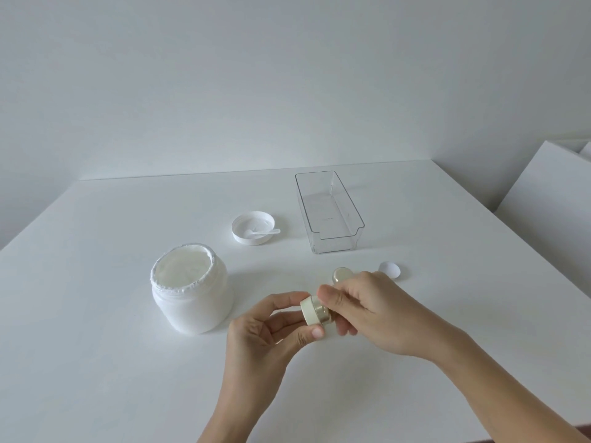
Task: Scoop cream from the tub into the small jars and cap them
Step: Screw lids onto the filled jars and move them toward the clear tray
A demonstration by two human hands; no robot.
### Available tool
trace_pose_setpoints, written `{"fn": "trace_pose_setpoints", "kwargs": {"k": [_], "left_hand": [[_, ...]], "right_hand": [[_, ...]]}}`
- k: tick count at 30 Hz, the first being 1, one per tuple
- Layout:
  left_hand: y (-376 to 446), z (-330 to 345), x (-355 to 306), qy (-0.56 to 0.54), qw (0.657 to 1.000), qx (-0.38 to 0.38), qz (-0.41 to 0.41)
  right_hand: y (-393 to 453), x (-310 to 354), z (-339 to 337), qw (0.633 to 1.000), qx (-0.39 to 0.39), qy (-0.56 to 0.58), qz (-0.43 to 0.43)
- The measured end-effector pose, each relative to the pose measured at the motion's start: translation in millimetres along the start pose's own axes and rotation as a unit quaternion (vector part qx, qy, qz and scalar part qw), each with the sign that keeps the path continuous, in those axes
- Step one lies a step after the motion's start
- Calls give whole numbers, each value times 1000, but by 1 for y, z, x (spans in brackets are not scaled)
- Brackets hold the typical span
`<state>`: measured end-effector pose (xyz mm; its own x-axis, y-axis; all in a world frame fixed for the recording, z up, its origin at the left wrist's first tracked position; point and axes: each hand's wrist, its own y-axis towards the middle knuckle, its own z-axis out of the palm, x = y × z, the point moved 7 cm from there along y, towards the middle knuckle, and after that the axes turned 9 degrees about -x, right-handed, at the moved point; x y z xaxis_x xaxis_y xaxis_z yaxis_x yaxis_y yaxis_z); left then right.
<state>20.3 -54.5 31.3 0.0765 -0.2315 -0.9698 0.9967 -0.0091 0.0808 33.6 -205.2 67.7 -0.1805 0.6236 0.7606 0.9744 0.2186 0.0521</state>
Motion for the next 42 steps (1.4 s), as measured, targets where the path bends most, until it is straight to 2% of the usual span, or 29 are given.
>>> {"fn": "trace_pose_setpoints", "kwargs": {"k": [5, 10, 16, 23, 27, 29, 31, 35, 42], "left_hand": [[2, -2, 1, 15, 1000, -15, -6], [2, 0, 2, 40, 999, -12, 3], [2, 2, 0, 87, 995, -11, 39], [3, 10, 3, 161, 983, -17, 87], [5, 17, -1, 255, 956, -7, 143], [7, 16, 1, 322, 933, 2, 159], [10, 9, 9, 377, 916, 9, 138], [10, -2, 28, 432, 898, 27, 74], [13, 1, 29, 434, 898, 21, 73]], "right_hand": [[-2, 1, -4, 994, 38, 103, -15], [-2, 0, -1, 1000, -4, 9, 3], [-5, 0, -2, 996, -2, 88, -17], [-6, -8, -4, 995, -34, 90, 5], [-9, -19, -9, 993, -52, 103, 20], [-9, -28, -24, 993, -114, 44, 11], [-9, -36, -34, 988, -144, -50, 1], [-9, -49, -22, 983, -94, -156, -8], [-9, -52, -12, 973, -88, -213, -14]]}}
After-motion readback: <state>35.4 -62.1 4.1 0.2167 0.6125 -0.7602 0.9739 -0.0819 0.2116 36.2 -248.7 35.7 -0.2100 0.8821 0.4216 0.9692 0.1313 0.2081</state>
